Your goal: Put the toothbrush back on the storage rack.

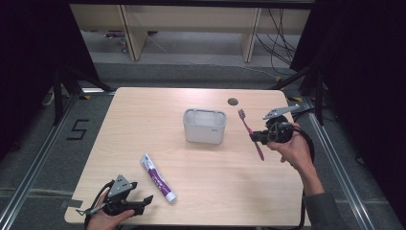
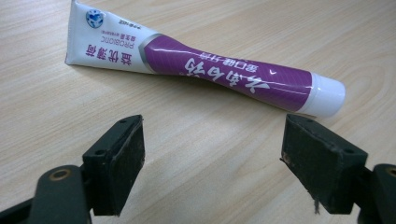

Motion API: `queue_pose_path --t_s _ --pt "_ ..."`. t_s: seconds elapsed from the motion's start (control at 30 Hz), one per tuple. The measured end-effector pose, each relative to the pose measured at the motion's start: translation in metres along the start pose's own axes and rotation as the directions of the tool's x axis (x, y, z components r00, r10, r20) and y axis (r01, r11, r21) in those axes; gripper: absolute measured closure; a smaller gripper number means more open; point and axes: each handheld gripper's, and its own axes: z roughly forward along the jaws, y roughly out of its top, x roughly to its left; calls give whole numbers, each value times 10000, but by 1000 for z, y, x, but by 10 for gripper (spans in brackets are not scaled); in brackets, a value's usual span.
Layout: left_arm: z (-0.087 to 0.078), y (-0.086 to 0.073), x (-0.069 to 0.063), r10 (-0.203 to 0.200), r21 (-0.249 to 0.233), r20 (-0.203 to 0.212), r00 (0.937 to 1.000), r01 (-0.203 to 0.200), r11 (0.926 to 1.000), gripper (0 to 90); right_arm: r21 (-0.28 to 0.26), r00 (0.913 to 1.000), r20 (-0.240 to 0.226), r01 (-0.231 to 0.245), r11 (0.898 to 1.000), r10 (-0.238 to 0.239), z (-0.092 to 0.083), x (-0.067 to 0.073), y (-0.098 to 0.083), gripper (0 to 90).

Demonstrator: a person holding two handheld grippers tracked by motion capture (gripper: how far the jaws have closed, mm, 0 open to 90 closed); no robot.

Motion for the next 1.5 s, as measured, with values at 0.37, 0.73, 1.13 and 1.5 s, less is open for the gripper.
queue_pose_path --t_s 0.37,0.73,1.13,1.5 --pt "0 0 0 -33 -30 2 10000 33 10000 211 -1349 9998 68 -167 9907 178 12 4 33 836" --pt "0 0 0 -34 -45 26 10000 34 10000 211 -2446 9989 -38 -469 9685 474 25 1 67 836" --pt "0 0 1 -51 -64 30 10000 51 10000 211 -2732 9949 -406 -996 9568 920 49 2 90 836" --pt "0 0 0 -9 -49 81 10000 9 10000 211 -3117 9924 -425 -1227 9422 1152 65 -4 105 836"
